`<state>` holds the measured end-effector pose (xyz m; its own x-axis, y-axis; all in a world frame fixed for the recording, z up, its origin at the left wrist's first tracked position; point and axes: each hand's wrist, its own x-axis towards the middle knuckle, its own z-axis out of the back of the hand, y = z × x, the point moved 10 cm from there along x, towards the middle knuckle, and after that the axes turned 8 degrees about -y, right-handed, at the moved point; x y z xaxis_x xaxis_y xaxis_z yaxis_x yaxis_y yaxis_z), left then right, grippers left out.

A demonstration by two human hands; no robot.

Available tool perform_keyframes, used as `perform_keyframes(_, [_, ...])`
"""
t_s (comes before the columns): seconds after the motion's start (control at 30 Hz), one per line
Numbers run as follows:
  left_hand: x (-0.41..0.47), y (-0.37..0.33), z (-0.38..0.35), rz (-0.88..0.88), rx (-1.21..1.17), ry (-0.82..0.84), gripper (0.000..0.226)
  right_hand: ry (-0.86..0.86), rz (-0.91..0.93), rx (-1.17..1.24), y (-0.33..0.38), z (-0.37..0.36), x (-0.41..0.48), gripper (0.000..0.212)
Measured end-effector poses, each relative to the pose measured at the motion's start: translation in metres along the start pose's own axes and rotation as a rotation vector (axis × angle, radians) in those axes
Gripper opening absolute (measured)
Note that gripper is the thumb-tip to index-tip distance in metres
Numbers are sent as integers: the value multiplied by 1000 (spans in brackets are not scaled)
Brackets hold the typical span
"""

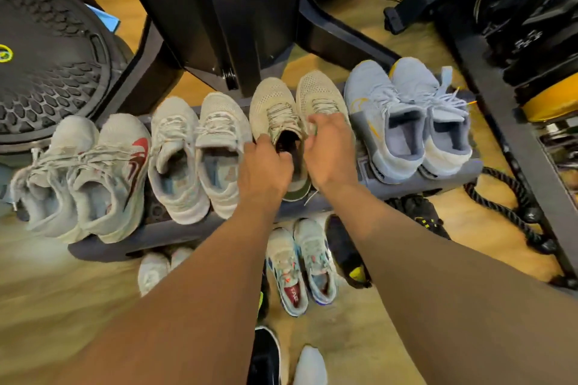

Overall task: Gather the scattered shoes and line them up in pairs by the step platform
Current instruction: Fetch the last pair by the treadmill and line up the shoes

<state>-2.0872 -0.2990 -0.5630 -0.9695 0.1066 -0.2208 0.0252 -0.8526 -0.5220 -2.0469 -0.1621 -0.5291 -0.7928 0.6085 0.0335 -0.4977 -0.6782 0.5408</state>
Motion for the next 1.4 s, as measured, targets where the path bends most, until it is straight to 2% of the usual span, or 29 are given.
perform_keyframes(0.1, [-6, 4, -23, 121, -25, 10, 46, -2, -47, -126, -39, 12, 4, 51])
perform_keyframes(0.2, [-8, 10, -34, 180, -40, -1, 50, 130, -178, -157, -74, -3, 1, 59])
perform_keyframes(0.33, [-5, 11, -37, 187, -25, -58, 50, 175, -330, -132, -96, -16, -2, 36])
perform_keyframes(0.57, [-6, 9, -39, 128, -8, -62, 48, 187, -283, -220, -94, -25, 2, 37])
perform_keyframes(0.73, [-5, 8, -36, 103, 19, -46, 51, 216, -285, -255, -90, -34, -6, 53])
perform_keyframes(0.87, [-6, 9, -34, 103, 21, -51, 53, 239, -282, -269, -91, -32, -6, 53])
perform_keyframes(1.27, [-7, 7, -40, 171, 46, 36, 63, 401, -240, -286, -85, -34, 4, 63])
perform_keyframes(1.4, [-12, 5, -42, 285, 135, 87, 65, 454, -239, -252, -84, -28, 6, 60])
